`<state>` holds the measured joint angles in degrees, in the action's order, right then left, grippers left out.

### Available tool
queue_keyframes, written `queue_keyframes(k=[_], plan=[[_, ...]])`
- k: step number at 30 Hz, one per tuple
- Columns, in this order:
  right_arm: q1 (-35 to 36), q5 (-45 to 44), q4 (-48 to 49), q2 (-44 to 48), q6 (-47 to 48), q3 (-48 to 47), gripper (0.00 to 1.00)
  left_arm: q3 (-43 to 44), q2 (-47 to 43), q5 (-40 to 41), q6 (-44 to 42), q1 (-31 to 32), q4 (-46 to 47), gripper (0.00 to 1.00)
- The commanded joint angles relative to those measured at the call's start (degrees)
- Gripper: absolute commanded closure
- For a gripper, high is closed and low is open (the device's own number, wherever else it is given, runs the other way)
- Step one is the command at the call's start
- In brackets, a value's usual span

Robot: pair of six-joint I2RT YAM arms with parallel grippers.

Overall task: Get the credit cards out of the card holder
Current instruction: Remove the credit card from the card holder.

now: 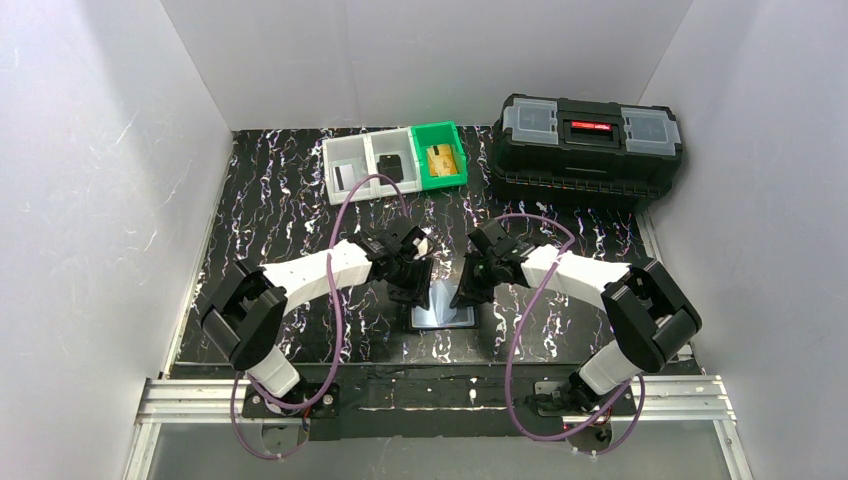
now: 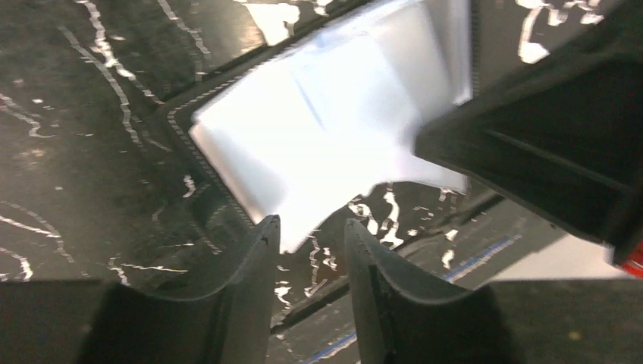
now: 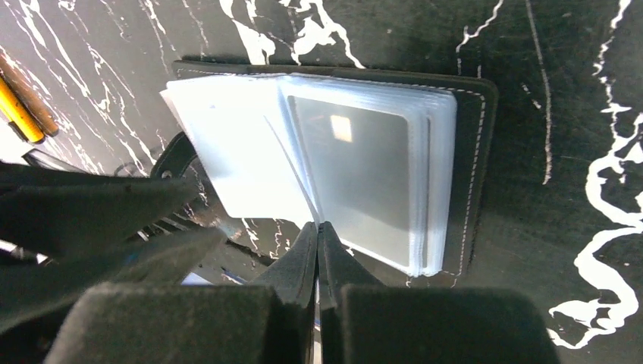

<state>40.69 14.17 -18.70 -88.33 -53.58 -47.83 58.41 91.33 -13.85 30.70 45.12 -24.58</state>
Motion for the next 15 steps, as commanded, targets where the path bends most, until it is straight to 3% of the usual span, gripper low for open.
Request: queue_keyframes(k=[1, 7, 15], plan=[[1.4, -1.8, -2.1, 1.7, 0.9, -3.6, 0.99, -1.8, -0.6, 7.2, -0.3, -0.4, -4.3, 0.67], [3.1, -2.0, -2.8, 0.9, 1.0, -5.4, 0.95, -3.0, 3.1, 8.0, 0.5, -0.6, -0.8, 0.84], [5.4, -1.3, -1.0, -1.2, 0.3, -7.3, 0.67, -3.5, 3.7, 7.1, 1.3, -0.6, 0.7, 0.96]])
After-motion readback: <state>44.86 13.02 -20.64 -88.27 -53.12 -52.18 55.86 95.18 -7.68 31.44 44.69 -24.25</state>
